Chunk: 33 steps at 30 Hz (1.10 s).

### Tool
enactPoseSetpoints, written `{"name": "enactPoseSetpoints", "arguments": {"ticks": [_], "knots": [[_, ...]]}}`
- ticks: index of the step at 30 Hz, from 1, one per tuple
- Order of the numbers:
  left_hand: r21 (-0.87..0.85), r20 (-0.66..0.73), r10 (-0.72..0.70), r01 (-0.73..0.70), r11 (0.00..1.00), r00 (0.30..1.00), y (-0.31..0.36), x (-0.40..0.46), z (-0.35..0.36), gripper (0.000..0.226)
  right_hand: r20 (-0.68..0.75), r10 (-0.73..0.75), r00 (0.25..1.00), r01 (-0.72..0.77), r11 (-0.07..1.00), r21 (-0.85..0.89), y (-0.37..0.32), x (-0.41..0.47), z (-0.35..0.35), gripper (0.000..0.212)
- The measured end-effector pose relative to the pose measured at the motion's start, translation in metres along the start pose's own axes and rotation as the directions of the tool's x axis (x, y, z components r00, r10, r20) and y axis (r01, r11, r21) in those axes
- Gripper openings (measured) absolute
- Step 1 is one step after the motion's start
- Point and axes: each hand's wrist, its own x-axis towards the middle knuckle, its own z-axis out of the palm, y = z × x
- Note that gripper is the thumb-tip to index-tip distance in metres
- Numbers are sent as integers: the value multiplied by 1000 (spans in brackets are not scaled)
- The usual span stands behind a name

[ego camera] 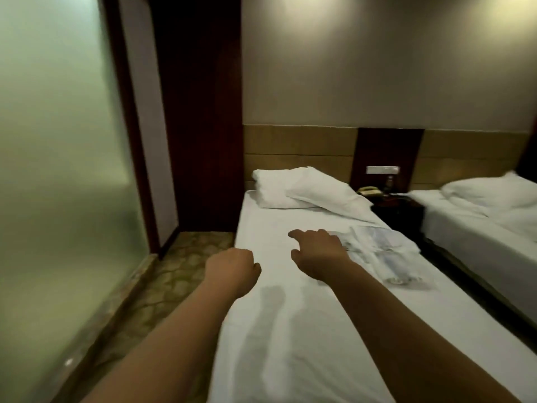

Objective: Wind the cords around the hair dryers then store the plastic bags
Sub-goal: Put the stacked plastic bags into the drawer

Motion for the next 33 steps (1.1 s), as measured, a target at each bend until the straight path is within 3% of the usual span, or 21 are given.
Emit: {"name": "enactPoseSetpoints", "arguments": {"ticks": [10, 20, 28, 33], "knots": [[-26, -97, 220, -223, 974, 971, 131, 174, 14, 30, 127, 247, 960, -256, 965, 53, 151, 64, 67, 44], [18, 110, 360, -363, 931, 927, 218, 302, 83, 25, 21, 387, 922, -387, 922, -11, 269, 164, 60, 39], [26, -16, 277, -276, 961, 961, 279, 400, 84, 27, 38, 349, 936, -349, 937, -6, 366, 236, 88, 42], [27, 25, 205, -206, 978, 978, 341, 455, 126, 27, 123, 310, 943, -315, 949, 23, 450, 267, 137, 42]]}}
